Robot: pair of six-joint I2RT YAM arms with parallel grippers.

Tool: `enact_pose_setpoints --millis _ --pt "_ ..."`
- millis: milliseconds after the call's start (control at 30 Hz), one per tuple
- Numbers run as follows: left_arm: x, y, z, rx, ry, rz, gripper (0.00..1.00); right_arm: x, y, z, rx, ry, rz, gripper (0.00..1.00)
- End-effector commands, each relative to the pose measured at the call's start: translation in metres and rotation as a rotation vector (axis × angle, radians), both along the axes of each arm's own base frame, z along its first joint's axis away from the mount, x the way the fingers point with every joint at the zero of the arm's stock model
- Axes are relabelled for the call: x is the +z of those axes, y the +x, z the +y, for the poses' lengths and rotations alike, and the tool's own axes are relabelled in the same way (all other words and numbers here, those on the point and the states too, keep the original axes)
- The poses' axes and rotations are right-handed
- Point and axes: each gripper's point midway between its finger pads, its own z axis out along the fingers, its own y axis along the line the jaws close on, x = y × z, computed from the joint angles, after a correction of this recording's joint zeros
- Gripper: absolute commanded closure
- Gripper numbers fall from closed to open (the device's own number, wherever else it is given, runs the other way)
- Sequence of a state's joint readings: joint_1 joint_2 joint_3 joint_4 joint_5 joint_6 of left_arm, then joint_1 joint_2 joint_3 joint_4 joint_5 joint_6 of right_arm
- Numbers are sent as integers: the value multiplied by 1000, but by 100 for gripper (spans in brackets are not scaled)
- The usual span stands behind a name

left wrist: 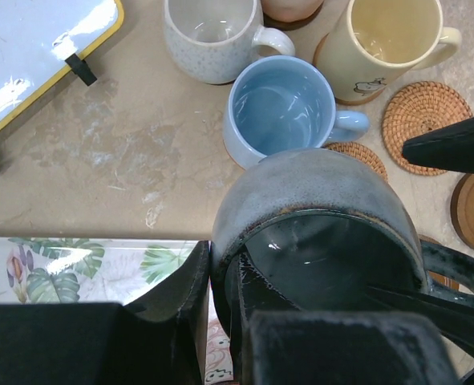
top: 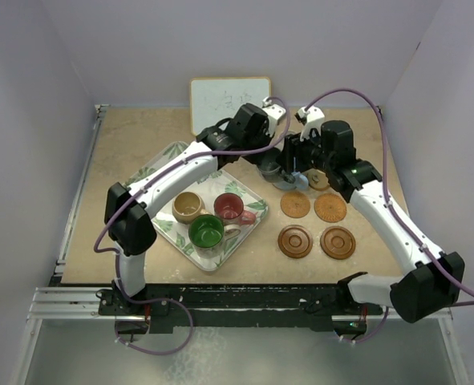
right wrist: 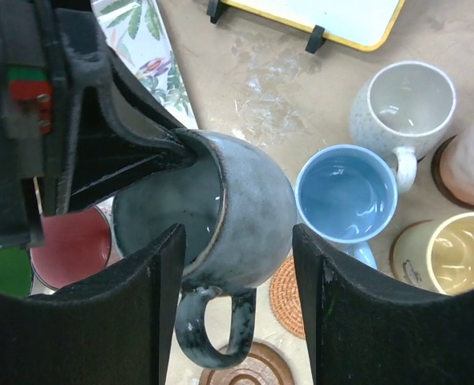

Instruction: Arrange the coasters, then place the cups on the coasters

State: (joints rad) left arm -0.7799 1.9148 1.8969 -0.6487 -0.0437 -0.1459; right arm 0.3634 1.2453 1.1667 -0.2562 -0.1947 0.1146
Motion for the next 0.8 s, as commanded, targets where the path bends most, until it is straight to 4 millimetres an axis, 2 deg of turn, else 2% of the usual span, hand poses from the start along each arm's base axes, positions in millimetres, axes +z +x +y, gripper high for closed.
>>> enact_pose_setpoints --millis 0,167,367,633,767 --pt "82 6 -20 19 -195 -158 97 -3 11 -5 -68 6 13 44" --pt "86 5 -20 72 -215 -174 97 -15 18 -17 -148 -35 43 48" --pt "86 0 -28 97 -226 -184 97 -41 24 -33 -231 -111 103 58" --pt "87 -3 -33 107 -209 -206 97 -62 29 -42 -280 -176 158 77" --pt "83 -4 -34 100 -207 -198 97 -66 29 -47 -297 -202 162 91"
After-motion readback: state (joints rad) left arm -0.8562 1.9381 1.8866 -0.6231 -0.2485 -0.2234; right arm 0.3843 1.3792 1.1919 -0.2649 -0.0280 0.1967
